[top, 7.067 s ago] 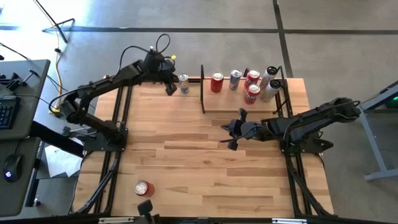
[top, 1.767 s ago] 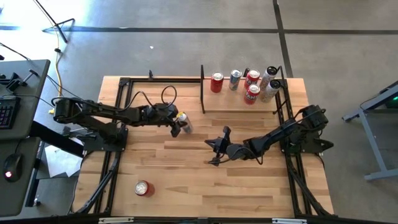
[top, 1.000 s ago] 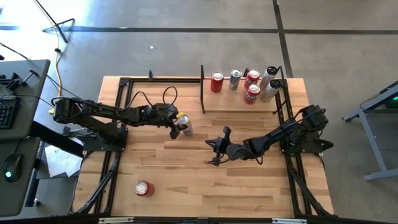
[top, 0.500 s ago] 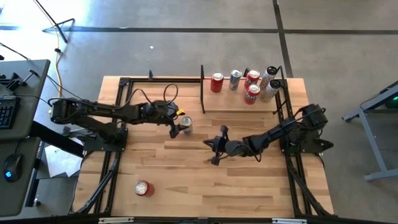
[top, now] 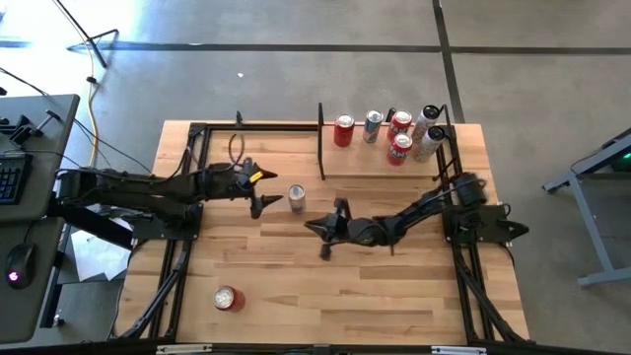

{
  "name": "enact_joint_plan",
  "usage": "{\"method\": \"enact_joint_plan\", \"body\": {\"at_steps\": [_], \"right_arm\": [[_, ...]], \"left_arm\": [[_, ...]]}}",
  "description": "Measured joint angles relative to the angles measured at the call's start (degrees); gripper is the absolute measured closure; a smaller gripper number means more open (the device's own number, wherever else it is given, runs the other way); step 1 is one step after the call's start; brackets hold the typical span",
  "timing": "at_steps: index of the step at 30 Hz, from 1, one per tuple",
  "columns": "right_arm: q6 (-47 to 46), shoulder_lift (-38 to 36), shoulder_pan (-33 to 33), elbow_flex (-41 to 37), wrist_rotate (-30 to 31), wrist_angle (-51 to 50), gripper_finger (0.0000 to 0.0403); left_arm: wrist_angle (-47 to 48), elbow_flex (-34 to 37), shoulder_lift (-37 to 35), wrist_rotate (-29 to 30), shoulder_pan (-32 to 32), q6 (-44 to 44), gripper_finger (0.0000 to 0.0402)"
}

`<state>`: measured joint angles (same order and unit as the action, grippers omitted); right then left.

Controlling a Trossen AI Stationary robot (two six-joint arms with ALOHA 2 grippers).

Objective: Place canned beverage on shelf
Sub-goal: Put the blue soda can on the shelf aligned with the other blue soda can

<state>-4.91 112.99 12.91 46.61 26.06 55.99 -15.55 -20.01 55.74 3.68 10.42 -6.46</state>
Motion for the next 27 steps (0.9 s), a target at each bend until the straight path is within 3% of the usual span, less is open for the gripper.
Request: {"method": "enact_joint_plan", "body": {"at_steps": [7,13,18,27], "right_arm": [[2.82,14.35,-1.52,16.63,5.51,0.74,0.0387],[2.97,18.74,-1.39,25.59,16.33,-6.67,0.0400],[-0.26,18.69,-1.46,26.21,24.19,-12.06,0.0402],[-5.81,15.13,-1.25,19.42,24.77,-14.33,0.0403]], "left_arm": [[-18.31,13.42,-0.81,2.25,5.28,-0.37,0.0053],[-23.91,15.04,2.40,-1.75,9.79,-0.48,0.0053],[-26.88,15.04,5.16,-1.88,10.75,-2.31,0.0053],[-27.23,15.04,7.65,-1.93,10.72,-2.92,0.0053]]}}
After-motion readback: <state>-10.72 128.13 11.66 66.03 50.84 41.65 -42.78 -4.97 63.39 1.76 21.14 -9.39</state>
